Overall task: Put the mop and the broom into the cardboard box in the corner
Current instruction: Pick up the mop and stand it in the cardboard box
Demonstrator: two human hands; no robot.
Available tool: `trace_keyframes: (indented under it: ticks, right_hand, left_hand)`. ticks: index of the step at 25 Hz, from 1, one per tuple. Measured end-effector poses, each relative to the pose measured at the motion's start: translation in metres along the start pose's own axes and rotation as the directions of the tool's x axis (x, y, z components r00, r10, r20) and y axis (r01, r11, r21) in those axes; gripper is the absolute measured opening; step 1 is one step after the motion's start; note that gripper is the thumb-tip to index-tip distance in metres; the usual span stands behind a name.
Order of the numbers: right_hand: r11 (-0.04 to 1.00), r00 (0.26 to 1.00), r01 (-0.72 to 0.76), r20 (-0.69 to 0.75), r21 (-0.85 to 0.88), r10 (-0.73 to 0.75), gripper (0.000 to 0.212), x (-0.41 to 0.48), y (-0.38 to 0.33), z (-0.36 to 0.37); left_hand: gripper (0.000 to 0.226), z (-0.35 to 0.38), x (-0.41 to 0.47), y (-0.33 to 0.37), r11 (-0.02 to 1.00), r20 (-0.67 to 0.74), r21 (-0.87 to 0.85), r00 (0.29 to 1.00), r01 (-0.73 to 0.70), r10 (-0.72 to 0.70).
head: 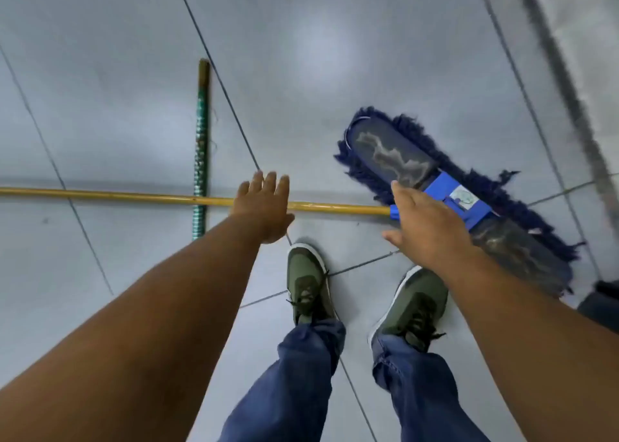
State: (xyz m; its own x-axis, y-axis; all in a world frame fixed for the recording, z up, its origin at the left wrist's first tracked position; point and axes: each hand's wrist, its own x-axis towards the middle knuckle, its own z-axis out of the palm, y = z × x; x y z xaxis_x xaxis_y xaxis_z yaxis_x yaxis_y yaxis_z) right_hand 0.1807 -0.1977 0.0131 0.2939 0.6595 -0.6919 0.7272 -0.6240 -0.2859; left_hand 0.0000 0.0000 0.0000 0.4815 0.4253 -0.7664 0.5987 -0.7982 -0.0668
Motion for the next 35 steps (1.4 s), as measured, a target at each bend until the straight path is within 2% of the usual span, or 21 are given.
trace_keyframes:
  ticks: [2, 4, 6, 10, 12, 15, 19, 22, 27, 31, 35]
  right_hand:
    - [0.999, 0.998, 0.046, 0.050, 0.010, -0.047, 0.083, 0.041, -0.001, 0.038]
    - [0.995, 0.986, 0.099, 0.140, -0.025, -0.094, 0.078, 0.073, -0.006, 0.073]
    - [0.995, 0.981, 0.085, 0.179, -0.051, -0.075, 0.074, 0.101, -0.011, 0.102]
    - [0.990, 0.985, 0.046, 0.170, -0.130, -0.024, 0.056, 0.135, -0.026, 0.132]
    - [0.994, 0.988, 0.010, 0.157, -0.109, 0.007, 0.040, 0.145, -0.027, 0.137]
    - [0.991, 0.982, -0.048, 0.175, -0.125, 0.070, 0.034, 0.147, -0.030, 0.128]
    - [0.975, 0.998, -0.010, 0.062, -0.223, 0.024, 0.021, 0.127, -0.039, 0.114]
    - [0.972, 0.999, 0.018, 0.054, -0.235, -0.006, 0.013, 0.103, -0.056, 0.081]
    - [0.977, 0.997, 0.045, -0.052, -0.208, -0.057, 0.015, 0.042, -0.109, -0.017]
    - [0.970, 0.981, 0.066, -0.162, -0.234, -0.106, 0.015, -0.031, -0.152, -0.127]
    - [0.965, 0.971, 0.067, -0.204, -0.252, -0.121, 0.013, -0.127, -0.176, -0.237]
  left_hand:
    - [0.076, 0.045, 0.035, 0.002, 0.999, 0.115, -0.021, 0.993, 0.034, -0.031]
    - [0.075, 0.080, 0.056, 0.001, 0.997, 0.162, -0.060, 0.986, 0.045, -0.035]
    - [0.074, 0.101, 0.075, -0.001, 0.992, 0.160, -0.112, 0.986, 0.054, -0.036]
    - [0.070, 0.122, 0.102, -0.026, 0.986, 0.093, -0.162, 0.995, 0.049, -0.034]
    - [0.058, 0.127, 0.109, -0.039, 0.989, 0.057, -0.138, 0.997, 0.058, -0.051]
    - [0.035, 0.124, 0.110, -0.053, 0.996, 0.052, -0.081, 0.998, 0.035, -0.031]
    - [0.032, 0.103, 0.082, -0.054, 0.999, -0.028, -0.033, 0.999, 0.038, -0.039]
    - [0.026, 0.069, 0.039, -0.063, 0.997, -0.135, 0.056, 0.990, 0.056, -0.048]
    - [0.028, -0.033, -0.051, -0.096, 0.982, -0.223, 0.156, 0.972, 0.108, -0.071]
    - [0.027, -0.138, -0.145, -0.115, 0.978, -0.321, 0.132, 0.941, 0.160, -0.110]
    - [0.028, -0.238, -0.250, -0.107, 0.979, -0.380, 0.097, 0.916, 0.177, -0.127]
